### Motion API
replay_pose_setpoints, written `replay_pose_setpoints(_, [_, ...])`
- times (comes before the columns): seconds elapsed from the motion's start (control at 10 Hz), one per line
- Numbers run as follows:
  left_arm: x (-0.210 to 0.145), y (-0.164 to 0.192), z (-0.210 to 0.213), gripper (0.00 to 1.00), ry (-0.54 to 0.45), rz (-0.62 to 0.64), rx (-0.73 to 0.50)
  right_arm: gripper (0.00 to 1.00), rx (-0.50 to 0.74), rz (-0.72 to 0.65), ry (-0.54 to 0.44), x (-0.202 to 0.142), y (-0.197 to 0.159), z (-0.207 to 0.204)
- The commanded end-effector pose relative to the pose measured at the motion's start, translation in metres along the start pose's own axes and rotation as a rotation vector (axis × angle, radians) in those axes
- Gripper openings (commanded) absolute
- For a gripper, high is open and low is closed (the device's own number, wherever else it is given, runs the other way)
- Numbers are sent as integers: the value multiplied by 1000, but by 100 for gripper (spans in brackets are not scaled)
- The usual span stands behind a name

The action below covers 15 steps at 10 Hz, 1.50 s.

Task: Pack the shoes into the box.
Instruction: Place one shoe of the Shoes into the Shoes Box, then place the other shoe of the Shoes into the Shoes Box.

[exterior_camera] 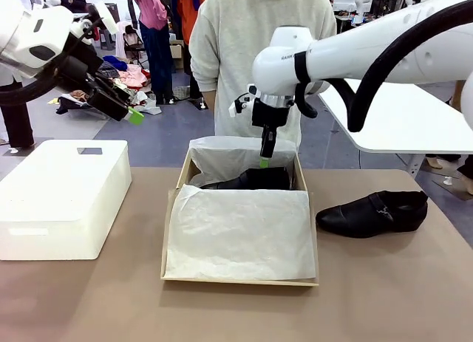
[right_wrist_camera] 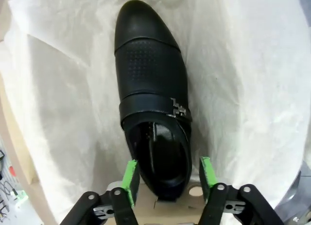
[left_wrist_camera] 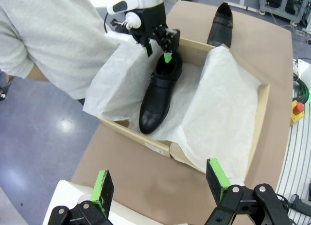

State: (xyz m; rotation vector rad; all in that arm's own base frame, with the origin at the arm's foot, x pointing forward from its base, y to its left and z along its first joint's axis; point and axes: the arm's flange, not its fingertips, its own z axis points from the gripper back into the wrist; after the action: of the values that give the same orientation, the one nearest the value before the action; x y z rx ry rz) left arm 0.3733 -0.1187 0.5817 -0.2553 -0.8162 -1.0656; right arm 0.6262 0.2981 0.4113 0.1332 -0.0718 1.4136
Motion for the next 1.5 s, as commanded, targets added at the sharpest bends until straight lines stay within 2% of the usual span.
replay_pose_setpoints(0.0, [-1,2,0,100,-14,-9,-14,100,12,5,-25,-6,13,19])
replay_pose_setpoints(0.3, [-1,2,0,100,-14,-9,-14,100,-34,26,-14,-10,24,37])
replay_pose_setpoints(0.5, [-1,2,0,100,-14,-9,-14,100,-68,-25,13,-16,25,43])
replay_pose_setpoints(0.6, [-1,2,0,100,-14,-9,-14,100,-37,11,-3,0,16,43])
replay_pose_setpoints(0.8, [-1,2,0,100,-14,-9,-14,100,-42,6,2,-4,17,46])
replay_pose_setpoints(1.1, [-1,2,0,100,-14,-9,-14,100,-149,36,49,-33,32,99])
replay_pose_setpoints(1.4, [-1,2,0,100,-14,-9,-14,100,-200,47,104,-74,46,128])
